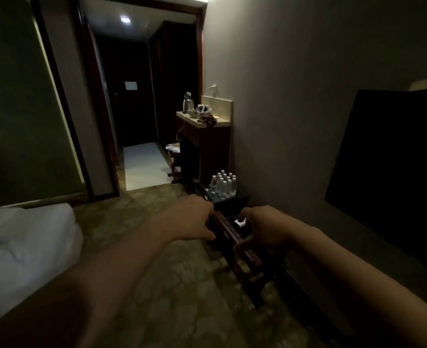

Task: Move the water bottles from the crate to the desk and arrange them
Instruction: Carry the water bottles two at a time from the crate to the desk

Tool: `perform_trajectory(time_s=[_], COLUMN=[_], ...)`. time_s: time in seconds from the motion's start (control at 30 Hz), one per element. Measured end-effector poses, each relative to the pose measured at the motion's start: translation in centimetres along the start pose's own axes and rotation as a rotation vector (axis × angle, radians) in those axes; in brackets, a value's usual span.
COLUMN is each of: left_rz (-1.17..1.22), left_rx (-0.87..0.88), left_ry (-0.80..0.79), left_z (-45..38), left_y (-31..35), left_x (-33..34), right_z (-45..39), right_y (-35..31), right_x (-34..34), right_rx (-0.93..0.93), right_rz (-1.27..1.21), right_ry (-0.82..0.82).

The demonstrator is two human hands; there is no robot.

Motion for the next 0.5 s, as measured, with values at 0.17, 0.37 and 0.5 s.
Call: perform_trajectory(time_s=[0.17,0.37,0.5], left_rz=[0.013,0.099,0.076], left_rx=[-0.075,-0.089,-0.081], left_ry=[0.019,0.068,0.06], left_z=[-9.5,-19.7,-27.2], left_y=[-9.5,-21.0,-29.0], left_x=[-2.4,-2.9,-2.0], right_z=[-12.5,-27.7,-38.2], right_y=[1.9,3.3,4.5], right_x=[-5.8,-9.5,-11.1], right_rx=[-0.05,-0.083,-0.069], right_rz=[-0.055,-0.042,-0.054], right_ry=[-0.015,-0.038,-0.039])
Point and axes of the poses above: each hand's wrist, its own z-axis away from the middle knuckle, its own x-axis out of the palm, y = z × x, the point moved 6 cm from there along -z, towards the middle knuckle, and after that the axes turned 13 degrees about -y, right-handed, at the moved point
